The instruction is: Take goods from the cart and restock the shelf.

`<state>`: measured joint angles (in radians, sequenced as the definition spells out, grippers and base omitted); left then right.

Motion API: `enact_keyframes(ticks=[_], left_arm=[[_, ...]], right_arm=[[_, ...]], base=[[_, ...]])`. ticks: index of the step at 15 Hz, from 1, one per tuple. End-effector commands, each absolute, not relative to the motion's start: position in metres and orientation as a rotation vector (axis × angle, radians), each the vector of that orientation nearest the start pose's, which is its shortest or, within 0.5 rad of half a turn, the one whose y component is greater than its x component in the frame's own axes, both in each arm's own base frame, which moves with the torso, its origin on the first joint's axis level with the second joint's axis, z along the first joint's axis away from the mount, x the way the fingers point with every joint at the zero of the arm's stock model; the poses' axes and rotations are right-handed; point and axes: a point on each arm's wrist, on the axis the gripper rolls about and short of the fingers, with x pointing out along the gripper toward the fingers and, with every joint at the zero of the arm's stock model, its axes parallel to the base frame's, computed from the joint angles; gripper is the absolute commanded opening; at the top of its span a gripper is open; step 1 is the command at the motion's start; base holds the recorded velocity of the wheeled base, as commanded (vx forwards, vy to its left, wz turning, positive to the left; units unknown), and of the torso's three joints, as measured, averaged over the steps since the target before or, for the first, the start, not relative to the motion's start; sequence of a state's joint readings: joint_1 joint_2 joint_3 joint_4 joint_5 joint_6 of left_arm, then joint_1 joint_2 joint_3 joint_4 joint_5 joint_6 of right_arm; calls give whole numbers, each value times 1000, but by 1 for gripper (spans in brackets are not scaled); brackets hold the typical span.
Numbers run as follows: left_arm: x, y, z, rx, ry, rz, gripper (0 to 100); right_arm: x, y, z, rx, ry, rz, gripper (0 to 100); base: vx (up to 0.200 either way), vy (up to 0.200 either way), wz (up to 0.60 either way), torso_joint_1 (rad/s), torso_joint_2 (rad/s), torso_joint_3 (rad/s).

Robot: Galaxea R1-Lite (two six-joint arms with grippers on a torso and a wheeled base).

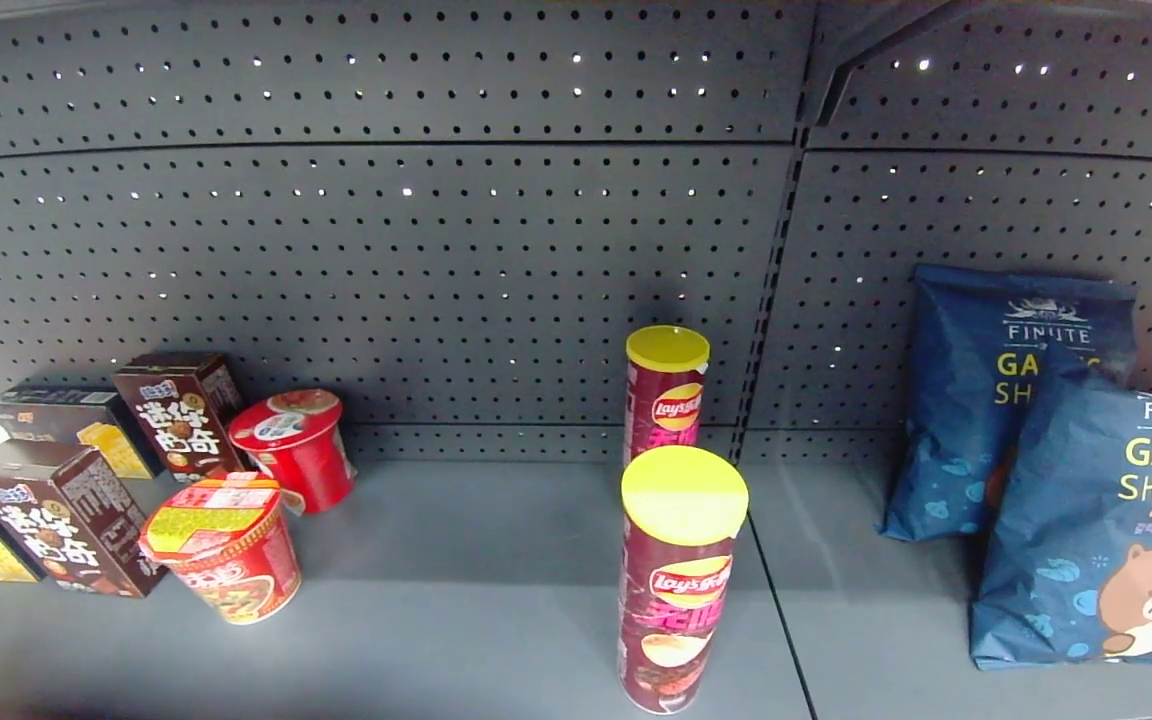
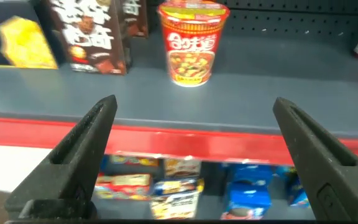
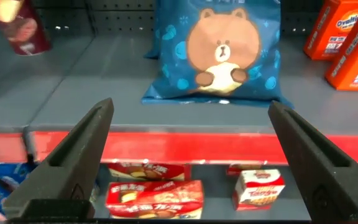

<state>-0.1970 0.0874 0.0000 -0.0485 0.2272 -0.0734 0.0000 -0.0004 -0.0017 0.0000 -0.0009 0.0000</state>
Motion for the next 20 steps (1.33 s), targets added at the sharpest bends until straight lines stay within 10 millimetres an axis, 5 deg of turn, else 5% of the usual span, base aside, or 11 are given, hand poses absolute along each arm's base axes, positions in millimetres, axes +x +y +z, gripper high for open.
enact_keyframes(ticks=[1, 15, 20], left_arm=[[-15, 8, 82, -87, 38, 33, 100], [-15, 8, 82, -116, 37, 18, 100], [-15, 8, 82, -121, 38, 16, 100]], right_arm=[[-23, 0, 76, 0, -2, 0, 100], [-23, 0, 76, 0, -2, 0, 100], [-23, 0, 76, 0, -2, 0, 100]], base=[[0, 0, 0, 0, 0, 0], [0, 0, 0, 0, 0, 0], [-120, 0, 0, 1, 3, 0]])
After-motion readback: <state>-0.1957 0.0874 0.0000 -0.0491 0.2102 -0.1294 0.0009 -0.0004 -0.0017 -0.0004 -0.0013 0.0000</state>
